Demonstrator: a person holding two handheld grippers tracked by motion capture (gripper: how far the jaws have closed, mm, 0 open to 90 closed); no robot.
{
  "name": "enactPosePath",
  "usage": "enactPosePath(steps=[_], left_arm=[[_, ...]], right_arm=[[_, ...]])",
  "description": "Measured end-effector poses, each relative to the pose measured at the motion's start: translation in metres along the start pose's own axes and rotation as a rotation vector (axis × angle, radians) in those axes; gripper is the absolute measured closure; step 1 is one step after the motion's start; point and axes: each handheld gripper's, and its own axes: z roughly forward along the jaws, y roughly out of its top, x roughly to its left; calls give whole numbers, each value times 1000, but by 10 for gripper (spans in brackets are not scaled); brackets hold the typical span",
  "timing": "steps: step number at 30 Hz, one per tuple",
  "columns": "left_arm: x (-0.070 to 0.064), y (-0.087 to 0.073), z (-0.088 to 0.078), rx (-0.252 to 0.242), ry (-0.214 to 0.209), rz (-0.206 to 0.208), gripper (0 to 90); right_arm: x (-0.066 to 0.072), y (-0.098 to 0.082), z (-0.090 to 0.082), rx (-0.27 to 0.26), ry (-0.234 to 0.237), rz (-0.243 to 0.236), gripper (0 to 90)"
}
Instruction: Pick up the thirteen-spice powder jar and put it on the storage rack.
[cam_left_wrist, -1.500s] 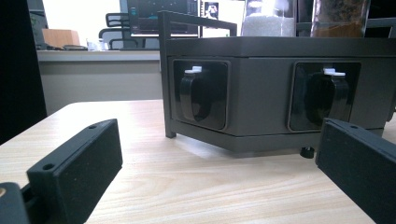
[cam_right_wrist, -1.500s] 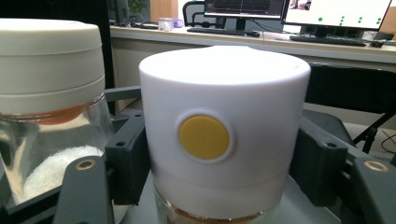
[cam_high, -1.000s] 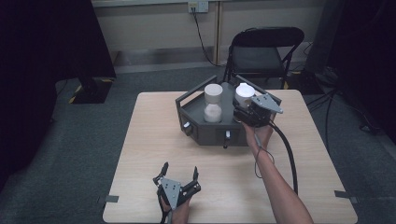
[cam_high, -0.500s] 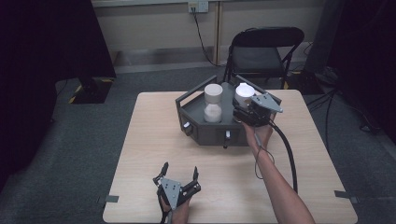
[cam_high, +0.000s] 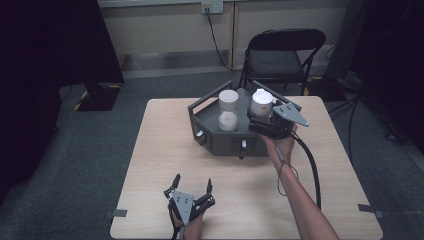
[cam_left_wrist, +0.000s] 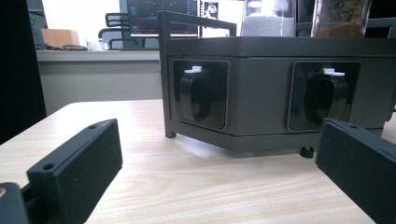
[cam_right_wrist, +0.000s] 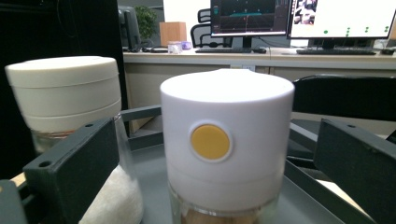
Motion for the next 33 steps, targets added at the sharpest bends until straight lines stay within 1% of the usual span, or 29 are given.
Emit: enactPosePath(steps=[3, 6, 7, 10, 11, 12, 13, 14, 15, 18, 21, 26, 29, 30, 32, 33], left_arm=[[0, 0, 0, 0, 1, 0, 0], [0, 0, 0, 0, 0, 0, 0], [0, 0, 0, 0, 0, 0, 0], [0, 0, 0, 0, 0, 0, 0], [0, 0, 0, 0, 0, 0, 0], [0, 0, 0, 0, 0, 0, 0], [0, 0, 0, 0, 0, 0, 0], [0, 0, 0, 0, 0, 0, 0], [0, 0, 0, -1, 0, 0, 0], [0, 0, 0, 0, 0, 1, 0], [0, 0, 0, 0, 0, 0, 0], [0, 0, 0, 0, 0, 0, 0], [0, 0, 0, 0, 0, 1, 0], [0, 0, 0, 0, -1, 1, 0], [0, 0, 0, 0, 0, 1, 0], [0, 0, 0, 0, 0, 1, 0]], right_arm=[[1, -2, -11, -22, 8, -1, 0], [2, 0, -18, -16, 10, -3, 4], [1, 0, -21, -18, 15, 2, 9], [2, -3, -31, -38, 4, 0, 0], [4, -5, -33, -41, -14, 0, 0], [5, -4, -36, -32, -18, 5, 0], [2, -5, -39, -27, -3, 13, 0], [2, -5, -39, -27, -3, 13, 0], [0, -9, -45, -27, 6, 34, 0], [1, -16, -52, -43, 3, 38, 0], [3, -21, -59, -42, 5, 46, 0], [11, -31, -72, -73, -13, 20, 0], [11, -34, -82, -84, -8, 21, 0], [11, -35, -84, -85, -8, 13, 0], [12, -37, -87, -90, -10, 11, 0], [10, -38, -90, -89, 0, 21, 0]])
